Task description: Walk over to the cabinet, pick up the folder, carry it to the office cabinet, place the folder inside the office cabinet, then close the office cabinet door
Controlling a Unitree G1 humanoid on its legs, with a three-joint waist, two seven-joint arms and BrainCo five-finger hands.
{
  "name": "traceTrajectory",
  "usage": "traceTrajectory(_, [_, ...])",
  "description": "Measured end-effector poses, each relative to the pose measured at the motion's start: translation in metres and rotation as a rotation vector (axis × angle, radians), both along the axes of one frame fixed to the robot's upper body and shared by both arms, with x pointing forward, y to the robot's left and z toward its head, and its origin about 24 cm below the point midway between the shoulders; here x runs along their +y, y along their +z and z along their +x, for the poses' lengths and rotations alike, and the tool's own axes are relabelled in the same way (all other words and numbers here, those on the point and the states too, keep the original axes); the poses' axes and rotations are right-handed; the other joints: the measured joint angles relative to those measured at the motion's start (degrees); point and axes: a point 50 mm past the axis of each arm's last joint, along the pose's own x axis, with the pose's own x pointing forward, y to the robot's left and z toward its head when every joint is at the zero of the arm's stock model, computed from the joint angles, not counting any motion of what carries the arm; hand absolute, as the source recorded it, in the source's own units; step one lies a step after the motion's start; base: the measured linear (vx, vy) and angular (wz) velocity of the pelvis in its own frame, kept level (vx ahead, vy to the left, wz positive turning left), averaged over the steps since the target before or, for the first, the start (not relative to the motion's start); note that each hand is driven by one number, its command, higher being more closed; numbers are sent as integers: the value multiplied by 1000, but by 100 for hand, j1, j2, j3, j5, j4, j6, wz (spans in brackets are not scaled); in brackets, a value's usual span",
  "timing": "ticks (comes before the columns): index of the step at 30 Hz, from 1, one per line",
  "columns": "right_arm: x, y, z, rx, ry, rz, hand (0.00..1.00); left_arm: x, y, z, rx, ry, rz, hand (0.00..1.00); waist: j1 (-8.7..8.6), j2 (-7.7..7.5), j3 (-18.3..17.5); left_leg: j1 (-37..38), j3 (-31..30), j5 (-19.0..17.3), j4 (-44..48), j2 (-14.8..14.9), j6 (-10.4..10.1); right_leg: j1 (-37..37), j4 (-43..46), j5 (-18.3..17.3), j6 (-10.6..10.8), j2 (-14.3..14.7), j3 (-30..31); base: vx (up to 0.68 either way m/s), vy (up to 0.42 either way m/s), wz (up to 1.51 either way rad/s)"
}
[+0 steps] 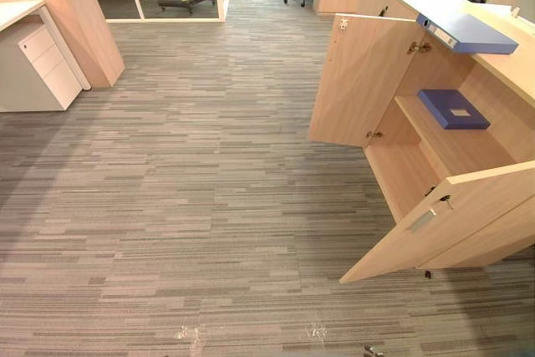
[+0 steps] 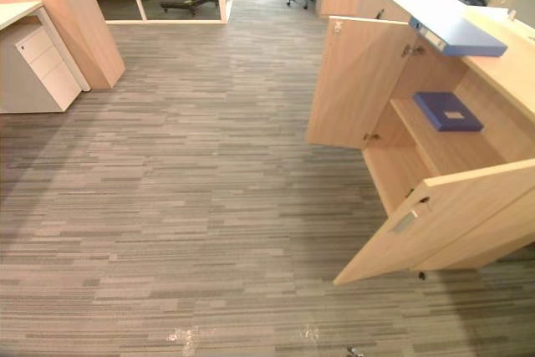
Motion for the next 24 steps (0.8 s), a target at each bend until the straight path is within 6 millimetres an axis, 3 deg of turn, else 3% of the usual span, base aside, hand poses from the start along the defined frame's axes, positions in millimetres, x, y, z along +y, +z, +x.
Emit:
traceTrajectory(3, [1, 1, 5, -16, -32, 7, 0, -1, 0, 4, -27, 32, -20, 0, 2, -1, 16, 38, 3, 6, -61, -8, -10, 65, -102, 16, 190, -12, -5, 13, 8, 0])
traceTrajectory(6, [1, 1, 9, -24, -30, 9, 0, -1, 0, 6, -49, 57, -39, 0, 3, -6, 20, 51, 3, 7, -70, -16, -11, 70, -100, 13, 249, -25, -9, 0, 0, 0])
traceTrajectory(21, [6, 1, 16, -42, -30, 19, 0, -1, 1, 7, -63, 67, -41, 0, 14, -81, 121, 157, -62, 86, -195, -24, -27, 190, -208, 65, 172, -23, -130, -12, -4, 3])
traceTrajectory(24, [6, 3, 27, -72, -56, 27, 0, 2, 3, 17, -91, 88, -30, 0, 22, -84, 475, -410, -89, -503, 1107, -8, -153, 204, -47, -76, 49, -38, -198, -27, 20, 14])
